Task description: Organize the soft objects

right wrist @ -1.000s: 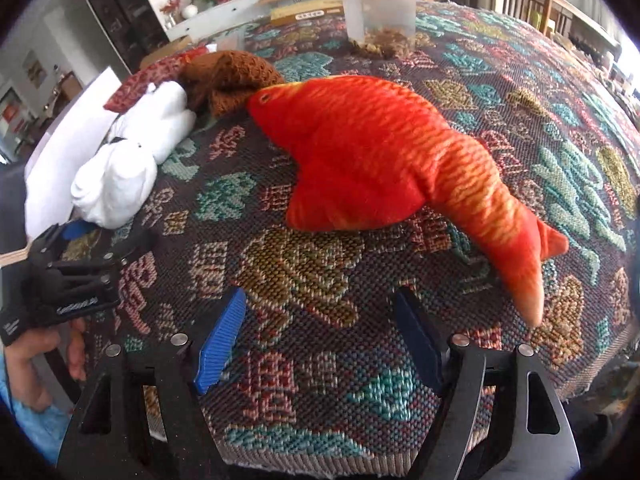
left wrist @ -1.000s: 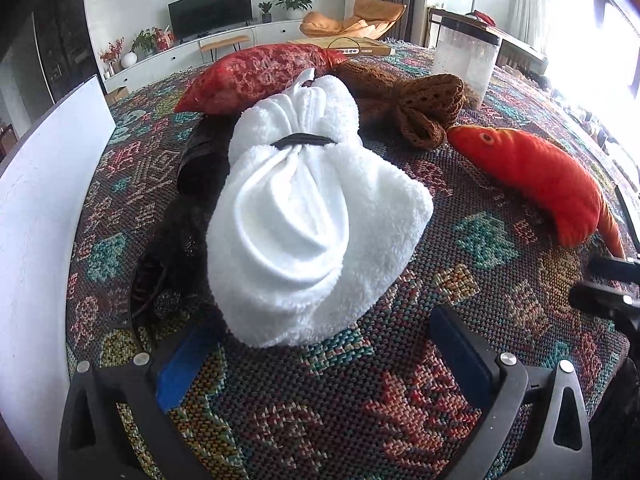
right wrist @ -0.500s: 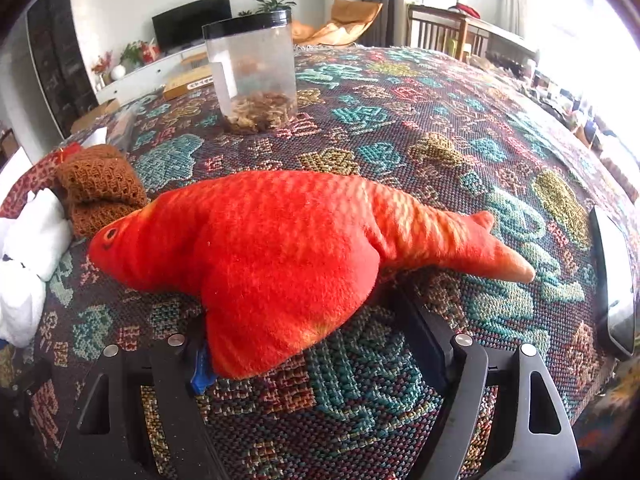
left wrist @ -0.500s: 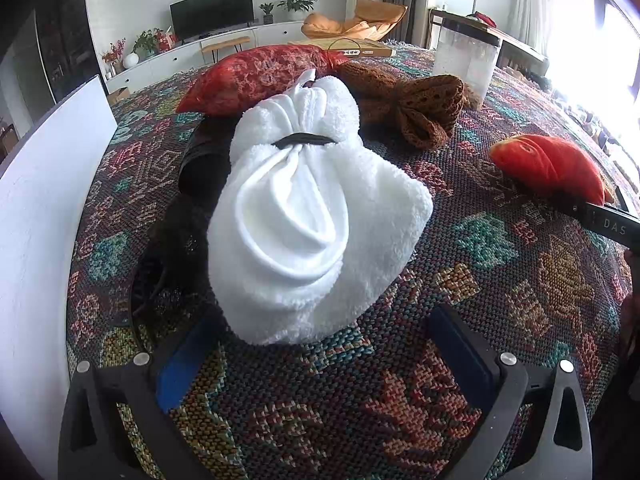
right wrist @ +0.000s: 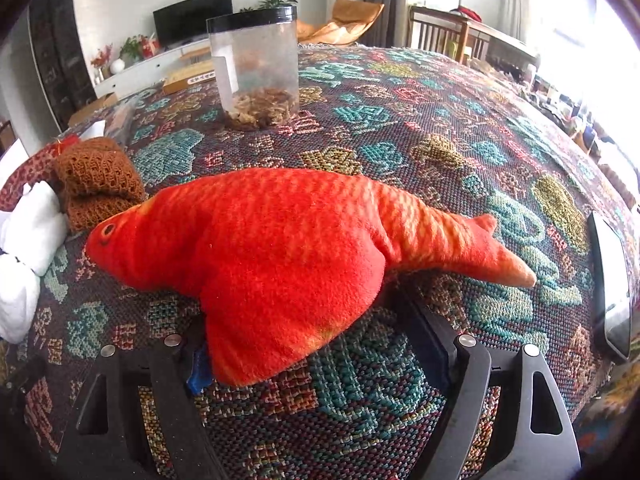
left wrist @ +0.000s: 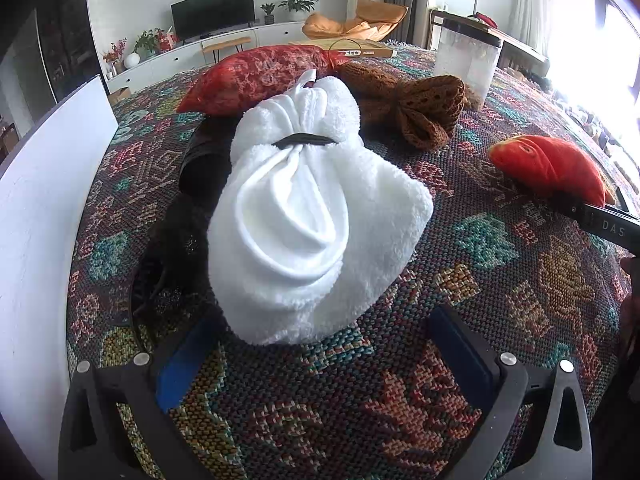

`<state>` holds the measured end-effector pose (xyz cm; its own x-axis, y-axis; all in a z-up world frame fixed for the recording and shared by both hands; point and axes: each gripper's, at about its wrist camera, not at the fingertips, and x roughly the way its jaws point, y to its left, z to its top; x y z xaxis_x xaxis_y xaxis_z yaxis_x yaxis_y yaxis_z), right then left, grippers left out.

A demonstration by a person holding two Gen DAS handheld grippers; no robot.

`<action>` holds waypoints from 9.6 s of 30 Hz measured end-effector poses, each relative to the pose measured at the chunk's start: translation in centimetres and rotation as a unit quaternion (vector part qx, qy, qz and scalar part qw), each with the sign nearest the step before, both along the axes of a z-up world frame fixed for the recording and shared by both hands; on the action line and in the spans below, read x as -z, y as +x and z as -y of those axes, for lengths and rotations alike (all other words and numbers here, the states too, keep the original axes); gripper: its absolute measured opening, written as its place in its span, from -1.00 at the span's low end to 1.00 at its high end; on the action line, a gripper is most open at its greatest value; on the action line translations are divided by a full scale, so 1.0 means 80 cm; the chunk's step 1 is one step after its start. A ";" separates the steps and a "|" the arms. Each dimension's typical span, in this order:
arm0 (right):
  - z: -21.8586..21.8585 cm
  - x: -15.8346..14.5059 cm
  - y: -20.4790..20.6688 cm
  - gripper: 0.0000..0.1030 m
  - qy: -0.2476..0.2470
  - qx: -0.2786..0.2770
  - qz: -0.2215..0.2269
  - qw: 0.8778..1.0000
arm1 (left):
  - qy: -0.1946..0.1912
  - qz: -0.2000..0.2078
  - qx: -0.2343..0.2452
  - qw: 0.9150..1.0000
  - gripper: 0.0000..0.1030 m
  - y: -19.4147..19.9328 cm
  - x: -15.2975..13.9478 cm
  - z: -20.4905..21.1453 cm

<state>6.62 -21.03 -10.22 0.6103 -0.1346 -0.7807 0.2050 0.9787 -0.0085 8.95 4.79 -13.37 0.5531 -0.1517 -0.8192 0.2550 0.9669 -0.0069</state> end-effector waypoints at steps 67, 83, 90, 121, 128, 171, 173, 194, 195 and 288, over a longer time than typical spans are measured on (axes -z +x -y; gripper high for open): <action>0.000 -0.001 0.001 0.61 0.001 0.000 -0.001 1.000 | -0.001 0.000 -0.001 1.000 1.00 0.001 0.000 -0.002; 0.001 -0.001 0.000 0.61 0.001 0.000 0.000 1.000 | 0.000 0.000 -0.001 1.000 1.00 0.001 0.000 -0.002; 0.000 -0.001 0.000 0.61 0.001 0.000 0.000 1.000 | -0.004 -0.031 0.016 0.999 1.00 -0.039 -0.007 -0.004; -0.001 -0.002 0.003 0.64 0.005 -0.001 0.001 1.000 | 0.037 -0.086 0.046 0.995 0.86 -0.013 -0.042 0.047; -0.001 -0.002 0.003 0.64 0.006 -0.001 0.001 1.000 | 0.054 -0.070 0.032 0.996 0.86 0.020 -0.029 0.061; -0.088 -0.005 0.024 0.11 0.401 -0.180 -0.219 0.871 | -0.109 -0.064 -0.037 0.991 -0.04 -0.060 -0.023 -0.076; -0.062 0.001 0.022 0.29 0.388 -0.148 -0.198 0.888 | -0.111 -0.069 -0.040 0.991 0.00 -0.058 -0.023 -0.077; -0.154 -0.036 0.025 0.52 -0.096 -0.336 -0.158 0.924 | -0.048 -0.100 -0.017 0.994 0.60 -0.062 -0.018 -0.056; -0.149 -0.034 0.029 0.47 -0.079 -0.332 -0.160 0.926 | -0.046 -0.100 -0.024 0.994 0.59 -0.062 -0.017 -0.058; -0.037 -0.007 0.098 0.81 0.006 0.009 -0.013 1.000 | 0.000 0.006 -0.029 1.000 1.00 0.081 -0.003 0.033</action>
<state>14.48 -18.09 -9.63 0.5868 -0.1356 -0.7983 0.2219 0.9751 -0.0026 15.41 2.11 -13.16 0.5701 -0.1196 -0.8128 0.1990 0.9800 -0.0047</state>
